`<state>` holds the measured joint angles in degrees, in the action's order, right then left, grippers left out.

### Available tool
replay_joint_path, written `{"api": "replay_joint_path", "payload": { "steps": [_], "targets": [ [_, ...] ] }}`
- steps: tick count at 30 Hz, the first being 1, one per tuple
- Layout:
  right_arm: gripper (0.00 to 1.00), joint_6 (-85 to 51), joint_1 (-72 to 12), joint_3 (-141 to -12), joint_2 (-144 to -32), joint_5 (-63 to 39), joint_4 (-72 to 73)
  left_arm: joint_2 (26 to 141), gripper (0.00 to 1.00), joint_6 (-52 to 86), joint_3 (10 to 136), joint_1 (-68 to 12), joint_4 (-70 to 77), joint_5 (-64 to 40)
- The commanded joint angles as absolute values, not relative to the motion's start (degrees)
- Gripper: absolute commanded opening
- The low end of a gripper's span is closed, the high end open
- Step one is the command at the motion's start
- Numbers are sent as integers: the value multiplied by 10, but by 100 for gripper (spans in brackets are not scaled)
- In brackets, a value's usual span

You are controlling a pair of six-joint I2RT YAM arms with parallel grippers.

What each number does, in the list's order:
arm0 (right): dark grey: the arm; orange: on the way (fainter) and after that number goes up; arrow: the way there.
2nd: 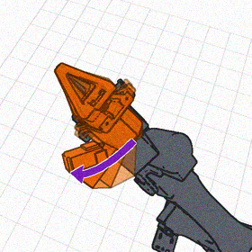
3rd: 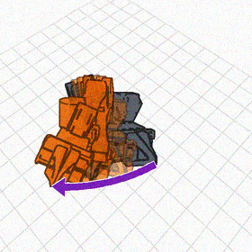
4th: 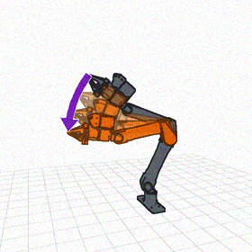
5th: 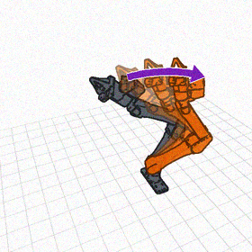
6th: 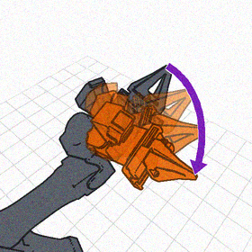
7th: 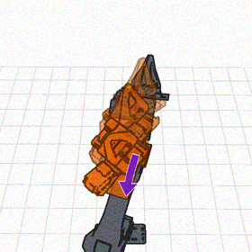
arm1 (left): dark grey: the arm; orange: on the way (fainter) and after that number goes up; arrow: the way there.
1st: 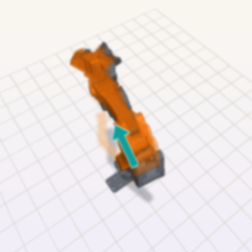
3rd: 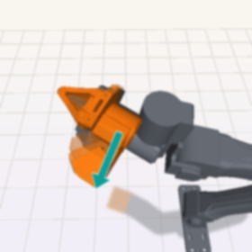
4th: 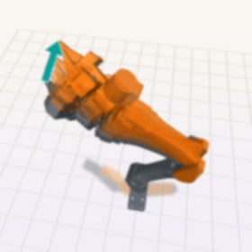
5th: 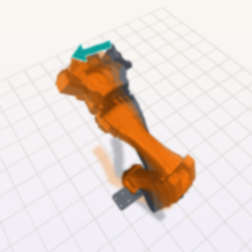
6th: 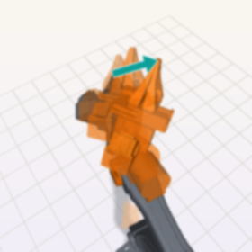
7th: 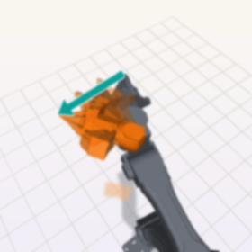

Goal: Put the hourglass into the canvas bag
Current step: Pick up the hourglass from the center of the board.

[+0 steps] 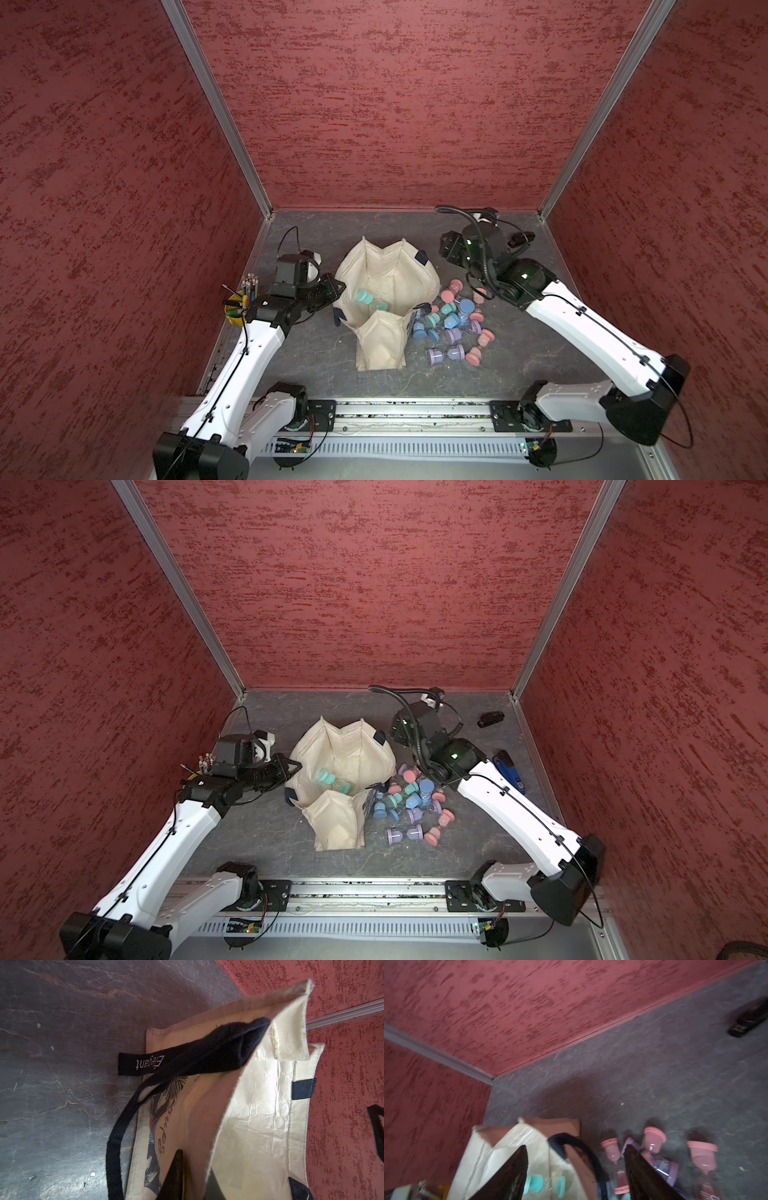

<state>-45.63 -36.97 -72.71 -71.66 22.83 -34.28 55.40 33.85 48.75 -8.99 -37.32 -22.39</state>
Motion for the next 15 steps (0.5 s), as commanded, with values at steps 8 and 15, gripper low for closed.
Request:
{"api": "replay_joint_path", "payload": {
  "steps": [8,15],
  "targets": [
    [69,-472,-232,-539,-663,154,-381,557,11,335,501,-87,-368,-241],
    [62,-435,-154,-439,-688,37,-296,563,9,330,508,-89,-371,-249]
  ]
}}
